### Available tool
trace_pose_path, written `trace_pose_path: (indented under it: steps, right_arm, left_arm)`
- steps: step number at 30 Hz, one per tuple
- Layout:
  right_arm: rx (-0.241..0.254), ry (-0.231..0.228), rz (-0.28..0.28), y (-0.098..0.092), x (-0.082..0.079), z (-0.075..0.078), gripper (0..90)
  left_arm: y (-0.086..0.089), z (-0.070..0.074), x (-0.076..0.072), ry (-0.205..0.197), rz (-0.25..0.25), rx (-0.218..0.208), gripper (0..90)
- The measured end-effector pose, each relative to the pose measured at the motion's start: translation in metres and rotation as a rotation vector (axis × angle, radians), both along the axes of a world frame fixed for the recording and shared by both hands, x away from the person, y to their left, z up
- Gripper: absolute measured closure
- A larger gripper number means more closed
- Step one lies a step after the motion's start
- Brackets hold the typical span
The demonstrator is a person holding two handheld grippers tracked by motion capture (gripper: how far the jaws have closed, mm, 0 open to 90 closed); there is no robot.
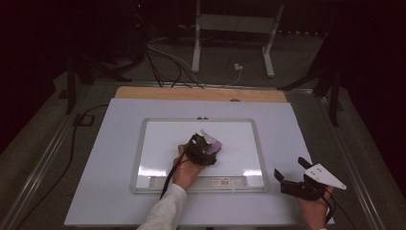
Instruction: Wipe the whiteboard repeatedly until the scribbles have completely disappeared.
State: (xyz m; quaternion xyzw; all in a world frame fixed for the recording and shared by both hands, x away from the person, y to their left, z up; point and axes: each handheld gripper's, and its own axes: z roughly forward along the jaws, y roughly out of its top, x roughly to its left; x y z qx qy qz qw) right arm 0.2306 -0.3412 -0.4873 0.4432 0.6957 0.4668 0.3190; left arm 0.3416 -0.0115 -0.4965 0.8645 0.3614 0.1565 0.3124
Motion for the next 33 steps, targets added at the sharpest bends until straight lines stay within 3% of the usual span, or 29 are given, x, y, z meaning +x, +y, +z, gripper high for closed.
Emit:
trace_pose_path:
  steps: [1, 3, 9, 11, 13, 15, 21, 23, 28, 33]
  right_arm:
    - [0.0, -0.001, 0.0, 0.0, 0.0, 0.0, 0.7]
    - [0.001, 0.0, -0.002, 0.0, 0.0, 0.0, 0.6]
    - [0.002, -0.002, -0.005, -0.002, -0.001, 0.0, 0.6]
    - [0.004, -0.001, -0.006, -0.003, -0.001, 0.0, 0.7]
    - [0.003, -0.001, -0.005, -0.002, -0.001, 0.0, 0.7]
    - [0.002, -0.001, -0.004, -0.001, -0.001, 0.0, 0.6]
    - [0.0, 0.0, -0.002, 0.0, -0.001, 0.0, 0.7]
    - [-0.001, 0.0, -0.003, -0.001, -0.001, 0.0, 0.7]
    - [0.0, -0.001, -0.006, -0.002, -0.001, 0.0, 0.7]
    - [0.002, -0.001, -0.009, -0.003, -0.001, 0.0, 0.7]
  left_arm:
    - [-0.001, 0.0, -0.001, -0.009, -0.018, 0.01, 41.5]
    - [0.0, 0.0, 0.001, -0.008, -0.007, 0.007, 41.5]
    - [0.022, -0.001, 0.017, -0.046, 0.139, 0.061, 41.4]
    - [0.03, -0.001, 0.021, -0.032, 0.183, 0.05, 41.5]
    - [0.032, -0.001, 0.022, -0.02, 0.194, 0.037, 41.5]
    - [0.028, -0.001, 0.02, -0.028, 0.18, 0.051, 41.4]
    - [0.012, -0.001, 0.009, -0.02, 0.015, 0.021, 41.4]
    - [0.012, -0.001, 0.009, -0.017, 0.005, 0.017, 41.4]
    - [0.022, -0.001, 0.019, -0.021, 0.081, 0.03, 41.4]
    - [0.049, -0.001, 0.034, -0.016, 0.219, 0.038, 41.4]
